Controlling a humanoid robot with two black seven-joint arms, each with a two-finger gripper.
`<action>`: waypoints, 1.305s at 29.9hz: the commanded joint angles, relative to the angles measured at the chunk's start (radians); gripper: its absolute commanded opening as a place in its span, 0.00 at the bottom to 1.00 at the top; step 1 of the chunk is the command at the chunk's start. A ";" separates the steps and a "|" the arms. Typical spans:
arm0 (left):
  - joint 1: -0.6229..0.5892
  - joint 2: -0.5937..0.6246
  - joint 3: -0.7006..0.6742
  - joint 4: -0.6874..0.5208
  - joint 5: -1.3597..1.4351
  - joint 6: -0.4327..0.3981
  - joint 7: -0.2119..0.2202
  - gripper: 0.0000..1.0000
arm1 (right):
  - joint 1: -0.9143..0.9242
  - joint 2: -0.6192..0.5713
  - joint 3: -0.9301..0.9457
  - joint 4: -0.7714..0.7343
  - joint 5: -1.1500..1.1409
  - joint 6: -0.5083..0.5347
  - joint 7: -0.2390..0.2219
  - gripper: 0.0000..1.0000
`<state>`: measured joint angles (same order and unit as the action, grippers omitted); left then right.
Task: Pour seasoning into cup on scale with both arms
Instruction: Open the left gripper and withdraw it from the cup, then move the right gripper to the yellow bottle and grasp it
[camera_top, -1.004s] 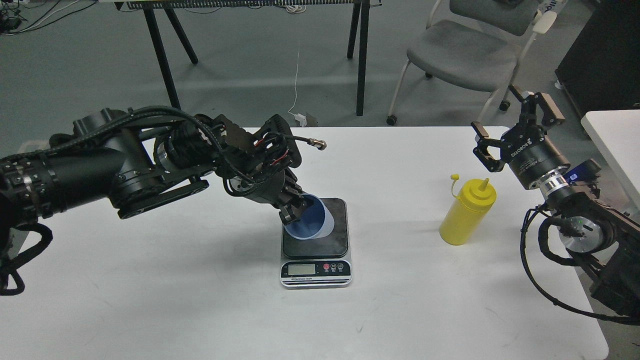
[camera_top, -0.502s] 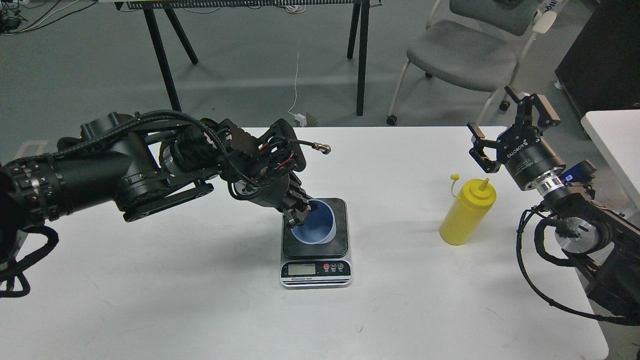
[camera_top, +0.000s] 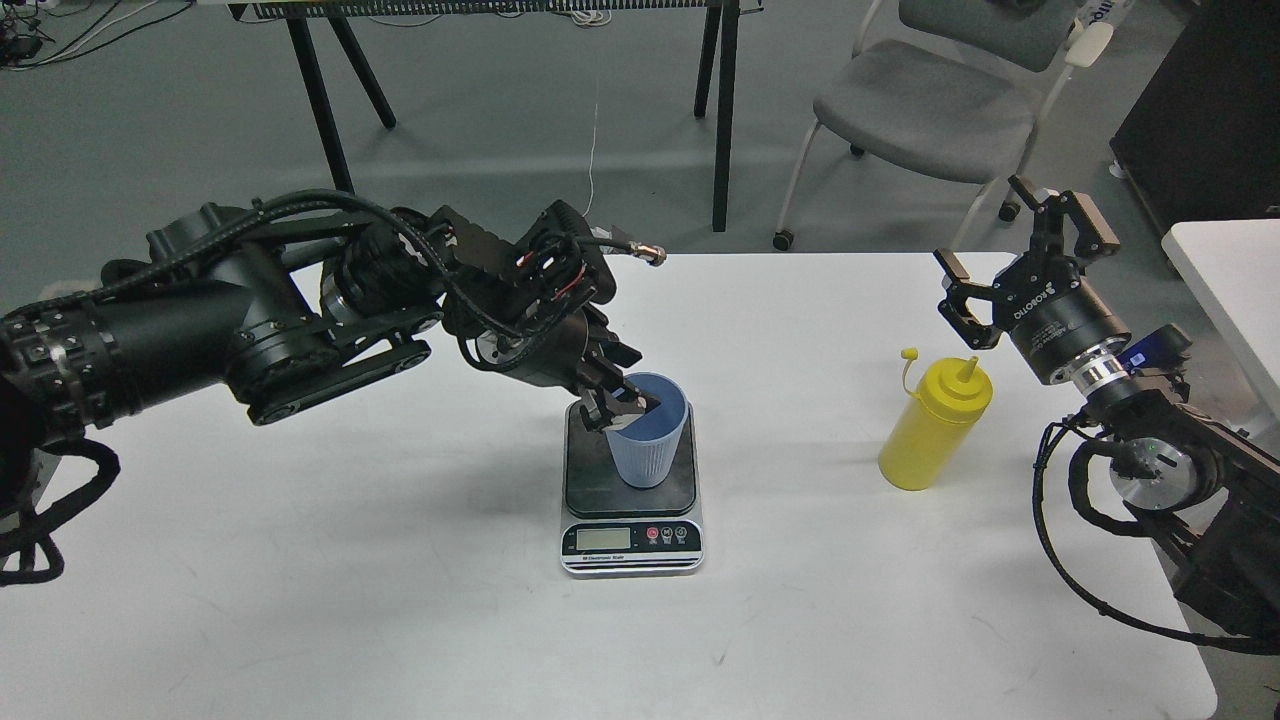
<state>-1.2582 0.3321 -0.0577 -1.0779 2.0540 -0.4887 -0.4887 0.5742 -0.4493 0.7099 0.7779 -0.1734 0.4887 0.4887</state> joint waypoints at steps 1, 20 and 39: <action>-0.046 0.011 -0.060 0.051 -0.095 0.000 0.000 0.59 | 0.000 -0.002 0.002 0.003 0.002 0.000 0.000 0.99; -0.052 0.033 -0.332 1.027 -1.564 0.000 0.000 0.78 | -0.103 -0.313 0.033 0.101 0.581 0.000 -0.171 0.99; 0.342 0.054 -0.340 1.073 -1.921 0.000 0.000 0.82 | -0.643 -0.371 0.031 0.526 0.804 0.000 -0.153 0.99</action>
<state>-0.9227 0.3746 -0.3973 -0.0047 0.1341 -0.4887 -0.4886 -0.0417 -0.8391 0.7444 1.2657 0.6379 0.4887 0.3259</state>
